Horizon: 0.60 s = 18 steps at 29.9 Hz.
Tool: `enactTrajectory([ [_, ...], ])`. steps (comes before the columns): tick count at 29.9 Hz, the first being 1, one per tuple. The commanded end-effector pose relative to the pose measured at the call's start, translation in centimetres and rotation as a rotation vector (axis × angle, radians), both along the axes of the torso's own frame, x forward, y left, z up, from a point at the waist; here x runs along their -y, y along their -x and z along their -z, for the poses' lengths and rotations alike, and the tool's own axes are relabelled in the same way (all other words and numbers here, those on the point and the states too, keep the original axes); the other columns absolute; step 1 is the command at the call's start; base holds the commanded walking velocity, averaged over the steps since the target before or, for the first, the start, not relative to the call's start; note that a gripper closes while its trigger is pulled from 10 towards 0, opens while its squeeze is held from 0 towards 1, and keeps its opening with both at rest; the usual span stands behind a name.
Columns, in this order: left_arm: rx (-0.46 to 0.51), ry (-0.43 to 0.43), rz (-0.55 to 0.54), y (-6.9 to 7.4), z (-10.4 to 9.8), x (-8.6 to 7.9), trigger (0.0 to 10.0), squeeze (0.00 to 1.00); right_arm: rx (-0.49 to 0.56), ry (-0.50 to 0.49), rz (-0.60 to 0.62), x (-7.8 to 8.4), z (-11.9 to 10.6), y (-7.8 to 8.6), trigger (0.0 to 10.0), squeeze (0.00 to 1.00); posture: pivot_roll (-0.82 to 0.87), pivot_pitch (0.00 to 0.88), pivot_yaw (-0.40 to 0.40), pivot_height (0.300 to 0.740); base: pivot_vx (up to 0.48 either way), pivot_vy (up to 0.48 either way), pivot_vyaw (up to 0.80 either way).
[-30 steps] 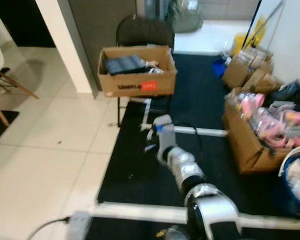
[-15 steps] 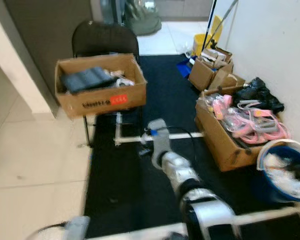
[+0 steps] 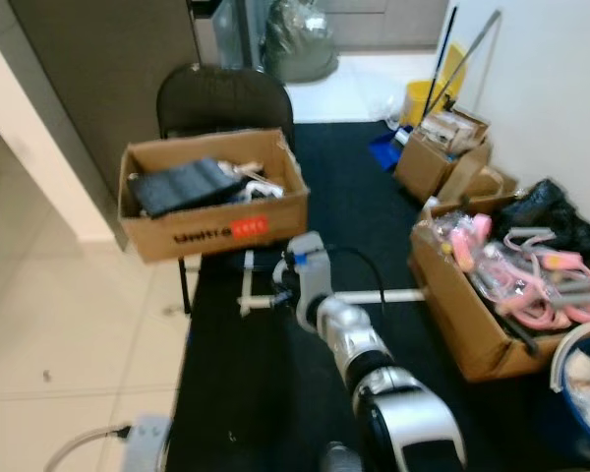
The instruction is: Picking trash to rubbish bin
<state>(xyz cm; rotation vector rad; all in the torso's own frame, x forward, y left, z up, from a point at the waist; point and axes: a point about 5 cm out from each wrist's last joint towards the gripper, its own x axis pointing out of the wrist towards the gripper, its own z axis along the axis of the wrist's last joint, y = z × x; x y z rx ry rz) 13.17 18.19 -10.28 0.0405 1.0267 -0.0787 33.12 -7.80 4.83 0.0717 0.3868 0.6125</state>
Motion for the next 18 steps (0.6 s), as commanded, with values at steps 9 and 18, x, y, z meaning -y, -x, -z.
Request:
enactTrajectory([
  [9, -0.066, -0.004, 0.01, 1.6, 0.6, 0.0, 10.0, 0.0, 0.018, -0.019, -0.062, -1.7, -0.3, 0.2, 10.0, 0.0, -0.01, 0.056, 0.01, 0.74, 0.48, 0.0, 0.0],
  [18, -0.068, -0.004, 0.009, 1.7, 0.6, 0.0, 10.0, 0.0, 0.066, -0.06, -0.134, -3.3, -1.4, 0.1, 10.0, 0.0, 0.0, 0.051, 0.003, 0.74, 0.48, 0.0, 0.0],
])
